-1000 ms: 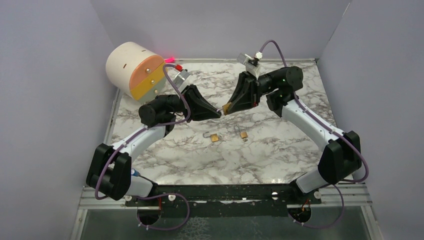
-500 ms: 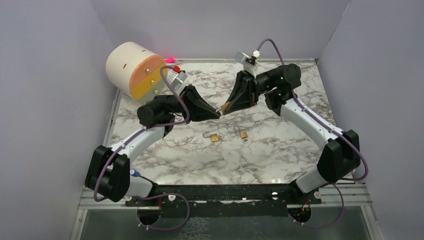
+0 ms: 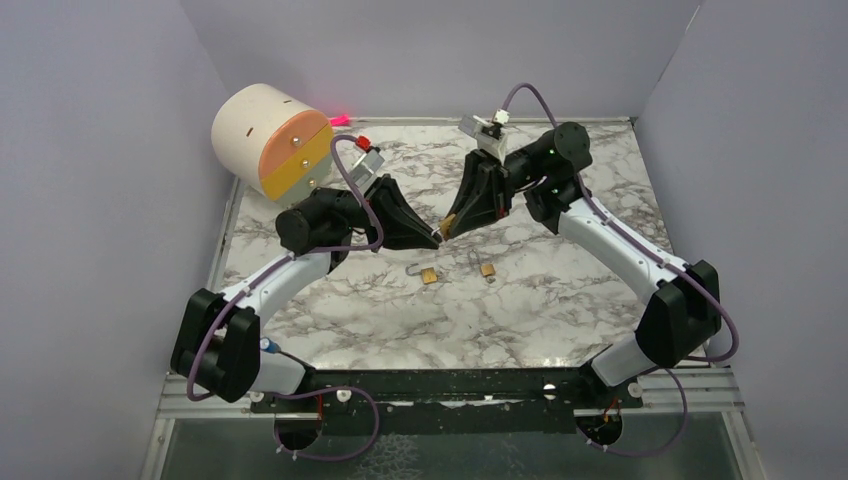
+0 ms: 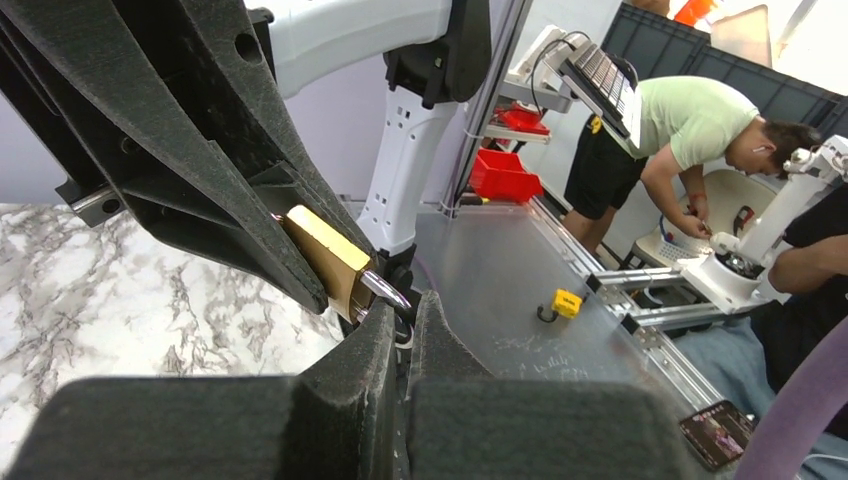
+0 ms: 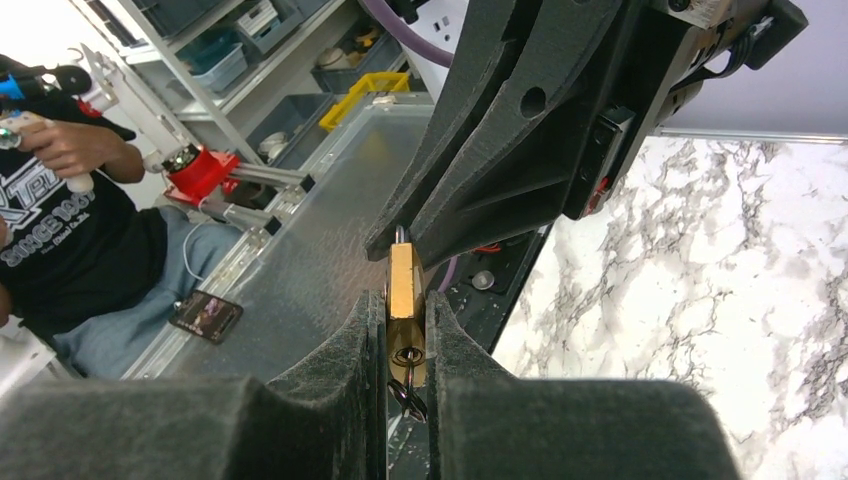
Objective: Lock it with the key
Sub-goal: Lock the lock.
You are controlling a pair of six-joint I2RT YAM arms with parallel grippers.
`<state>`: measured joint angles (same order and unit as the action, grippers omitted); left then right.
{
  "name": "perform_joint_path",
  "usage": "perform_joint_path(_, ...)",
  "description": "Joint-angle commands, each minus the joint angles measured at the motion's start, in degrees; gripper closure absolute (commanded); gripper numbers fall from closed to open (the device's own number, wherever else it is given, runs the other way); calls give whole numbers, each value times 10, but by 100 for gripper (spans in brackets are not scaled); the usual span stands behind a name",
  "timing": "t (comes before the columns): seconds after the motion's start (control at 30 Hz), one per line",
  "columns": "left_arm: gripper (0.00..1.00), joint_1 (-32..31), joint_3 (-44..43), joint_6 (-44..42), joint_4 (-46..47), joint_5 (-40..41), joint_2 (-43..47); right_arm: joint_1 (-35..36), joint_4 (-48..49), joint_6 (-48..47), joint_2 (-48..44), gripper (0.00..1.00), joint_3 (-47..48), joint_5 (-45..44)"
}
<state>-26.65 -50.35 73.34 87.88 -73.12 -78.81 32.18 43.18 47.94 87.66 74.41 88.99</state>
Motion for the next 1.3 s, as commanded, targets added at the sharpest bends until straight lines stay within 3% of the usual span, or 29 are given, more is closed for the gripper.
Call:
perform_joint_path(0.0,100,-38,-32,-50,124,90,-56,95,-50,-45,14,99,2,-152)
perform_joint_path(0.17,99,-37,-31,-121,21,67,-35,94,-188,-152,-15,99,25,-188)
perform_joint_path(0.3,17,-28,-30,-158,-55,58,-19,75,-252,-193,-37,99,20,-237)
perform_joint_path(0.33,7,-22,-26,-166,-68,59,-13,67,-265,-199,-42,99,14,-251)
perform_joint_path(0.4,2,-7,-17,-191,-109,65,3,50,-289,-213,-55,99,2,-276)
perform_joint_path(0.67,2,44,15,-294,-255,147,50,17,-296,-210,-69,99,-35,-307)
perform_joint_path(0.87,16,44,25,-306,-272,212,49,17,-307,-218,-69,99,-40,-343)
perform_joint_path(1.03,26,44,21,-316,-281,203,53,17,-331,-230,-80,99,-44,-410)
perform_joint_path(1.13,37,44,24,-338,-308,199,62,17,-338,-232,-88,99,-46,-447)
perform_joint_path(1.27,42,51,32,-378,-356,196,84,8,-342,-227,-104,99,-49,-491)
